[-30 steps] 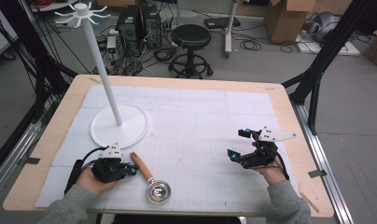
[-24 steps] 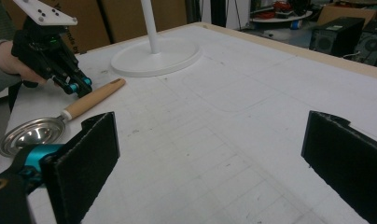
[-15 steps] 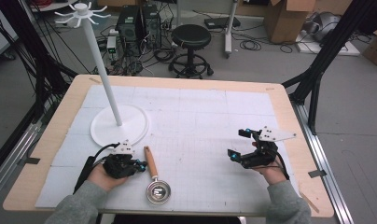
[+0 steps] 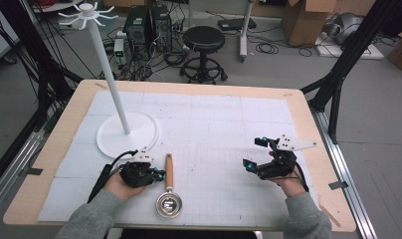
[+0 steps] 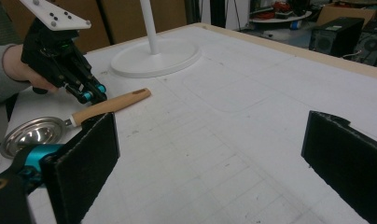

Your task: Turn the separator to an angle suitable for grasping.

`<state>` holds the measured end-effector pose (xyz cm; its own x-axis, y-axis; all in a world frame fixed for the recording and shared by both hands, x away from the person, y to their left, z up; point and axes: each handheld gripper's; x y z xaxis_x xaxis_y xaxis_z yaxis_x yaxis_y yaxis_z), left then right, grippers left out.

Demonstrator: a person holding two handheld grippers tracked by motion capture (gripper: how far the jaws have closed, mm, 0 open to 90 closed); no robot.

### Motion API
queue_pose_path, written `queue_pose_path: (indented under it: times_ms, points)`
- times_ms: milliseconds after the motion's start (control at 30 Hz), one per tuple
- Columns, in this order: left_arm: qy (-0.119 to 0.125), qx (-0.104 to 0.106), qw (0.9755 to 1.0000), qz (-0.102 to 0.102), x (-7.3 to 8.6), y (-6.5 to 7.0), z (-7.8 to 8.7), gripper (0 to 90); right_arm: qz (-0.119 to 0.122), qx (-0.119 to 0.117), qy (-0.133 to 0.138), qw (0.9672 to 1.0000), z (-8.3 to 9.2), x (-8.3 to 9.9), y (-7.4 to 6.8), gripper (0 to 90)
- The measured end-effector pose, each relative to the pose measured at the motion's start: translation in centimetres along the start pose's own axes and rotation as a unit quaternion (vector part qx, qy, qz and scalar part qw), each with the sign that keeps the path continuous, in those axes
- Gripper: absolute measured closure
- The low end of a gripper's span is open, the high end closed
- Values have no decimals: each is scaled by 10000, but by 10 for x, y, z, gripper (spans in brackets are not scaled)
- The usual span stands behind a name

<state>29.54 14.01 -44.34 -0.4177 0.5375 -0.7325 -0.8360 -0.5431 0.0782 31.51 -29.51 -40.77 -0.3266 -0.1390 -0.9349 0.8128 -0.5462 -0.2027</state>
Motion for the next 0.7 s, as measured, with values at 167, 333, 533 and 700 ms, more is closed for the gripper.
queue_pose_path:
  times_ms: [167, 333, 533, 700]
  points:
    - [6, 22, 10000, -58, -5, 3, -6, 897, -10, 0, -4, 10000, 0, 0, 0, 33]
    - [30, 80, 9999, -80, -9, 7, -12, 897, -17, 10, -3, 10000, 0, 0, 1, 33]
    - [69, 177, 9998, -78, -14, 10, -19, 897, -6, 5, -17, 10000, 0, 0, 1, 33]
    - [64, 165, 9997, -138, -15, 10, -18, 897, 0, 18, 14, 10000, 0, 0, 1, 33]
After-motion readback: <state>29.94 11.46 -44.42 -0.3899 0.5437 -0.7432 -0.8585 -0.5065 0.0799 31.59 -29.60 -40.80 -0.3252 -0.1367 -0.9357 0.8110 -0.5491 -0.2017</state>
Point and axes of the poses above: each handheld gripper's, and its own axes: z roughly backward along the jaws, x roughly out of its underside, y roughly to its right, and after that the axes turned 5 degrees about -z, right-handed
